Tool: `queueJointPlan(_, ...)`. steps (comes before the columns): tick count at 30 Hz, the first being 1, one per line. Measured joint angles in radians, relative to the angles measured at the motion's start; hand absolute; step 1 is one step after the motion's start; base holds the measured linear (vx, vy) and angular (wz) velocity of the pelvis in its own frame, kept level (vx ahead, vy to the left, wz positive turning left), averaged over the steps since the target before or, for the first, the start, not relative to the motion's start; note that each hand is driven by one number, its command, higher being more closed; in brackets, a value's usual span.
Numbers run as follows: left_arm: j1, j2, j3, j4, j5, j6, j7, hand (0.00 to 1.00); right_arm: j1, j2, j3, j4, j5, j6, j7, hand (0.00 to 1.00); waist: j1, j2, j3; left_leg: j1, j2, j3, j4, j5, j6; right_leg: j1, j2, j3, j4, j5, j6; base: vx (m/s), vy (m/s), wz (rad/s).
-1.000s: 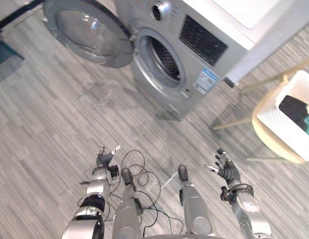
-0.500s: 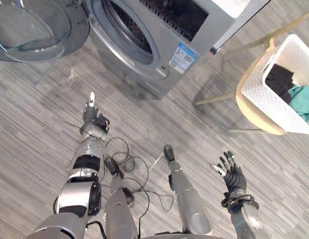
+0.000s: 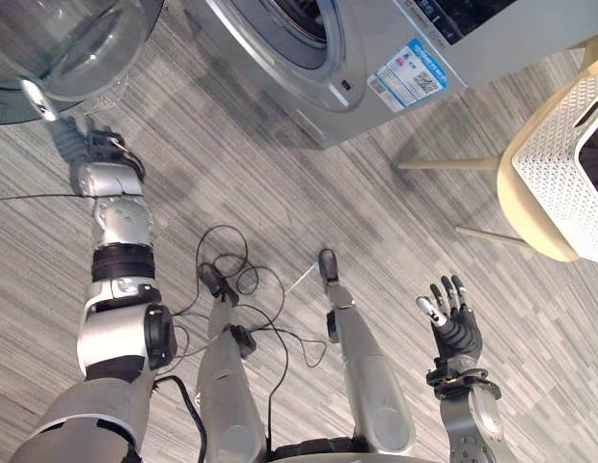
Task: Pick up the laundry basket with both hands and put the clothes into the washing machine.
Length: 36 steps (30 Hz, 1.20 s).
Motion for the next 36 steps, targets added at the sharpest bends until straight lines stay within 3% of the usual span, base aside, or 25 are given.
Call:
queueJointPlan(8, -0.031, 0.079, 0.005, 0.000, 0.001, 0.000, 0.058, 0.00, 0.000, -0.015, 0.016, 0.040, 0.005, -0.030, 0.007, 0.00, 0.004, -0.010, 0.000, 0.007, 0.027, 0.046, 0.023, 0.000, 0.000, 0.000, 0.017, -0.006, 0.016, 0.007, -0.004, 0.00, -0.021, -0.04)
queueJointPlan(16, -0.011, 0.107, 0.043, 0.008, 0.003, -0.013, 0.053, 0.00, 0.000, -0.026, 0.018, 0.051, 0.032, -0.031, 0.008, 0.00, 0.022, -0.021, -0.005, 0.081, 0.053, 0.117, 0.037, -0.001, 0.000, 0.042, 0.038, 0.000, 0.018, 0.022, -0.014, 0.01, -0.040, -0.19)
queueJointPlan(21, 0.120, 0.110, 0.098, 0.005, 0.023, 0.008, -0.003, 0.00, -0.003, -0.025, 0.017, 0.057, 0.030, -0.028, 0.008, 0.00, 0.021, -0.024, -0.007, 0.137, 0.053, 0.147, 0.063, -0.018, -0.004, 0.083, 0.036, 0.021, 0.017, 0.022, -0.014, 0.01, -0.025, -0.18)
queueJointPlan(24, 0.354, 0.099, 0.128, -0.061, 0.097, 0.040, -0.042, 0.00, -0.012, -0.024, 0.004, 0.107, 0.008, -0.023, 0.022, 0.00, 0.026, -0.020, -0.039, 0.203, 0.052, 0.168, 0.064, -0.019, -0.004, 0.134, 0.036, 0.021, 0.016, 0.021, -0.014, 0.02, -0.035, -0.15)
queueJointPlan(27, 0.559, 0.005, 0.151, -0.229, 0.177, 0.050, -0.087, 0.00, -0.035, -0.024, -0.038, 0.179, -0.064, -0.005, 0.037, 0.00, 0.034, 0.003, -0.083, 0.238, 0.043, 0.158, 0.049, -0.027, 0.004, 0.175, 0.029, 0.006, 0.013, 0.015, -0.022, 0.02, -0.011, 0.19)
queueJointPlan(29, 0.747, -0.127, 0.102, -0.331, 0.288, 0.048, -0.130, 0.00, -0.044, -0.023, -0.080, 0.295, -0.151, 0.003, 0.050, 0.00, 0.049, 0.028, -0.149, 0.281, 0.005, 0.158, 0.035, -0.067, 0.013, 0.232, -0.003, -0.018, 0.012, -0.067, -0.035, 0.01, 0.014, 0.42)
queueJointPlan(34, 1.076, -0.377, -0.009, -0.343, 0.445, 0.049, -0.231, 0.00, -0.118, -0.024, -0.192, 0.624, -0.251, 0.027, 0.064, 0.00, 0.073, 0.127, -0.262, 0.356, -0.057, 0.108, -0.023, -0.087, 0.024, 0.316, -0.056, -0.068, 0.022, -0.113, -0.014, 0.01, 0.069, 0.41)
queueJointPlan(36, 1.172, -0.454, -0.038, -0.259, 0.485, 0.050, -0.300, 0.00, -0.135, -0.024, -0.232, 0.766, -0.298, 0.048, 0.073, 0.00, 0.083, 0.158, -0.302, 0.386, -0.089, 0.063, -0.041, -0.087, 0.030, 0.366, -0.092, -0.114, 0.040, -0.141, -0.004, 0.04, 0.060, 0.65)
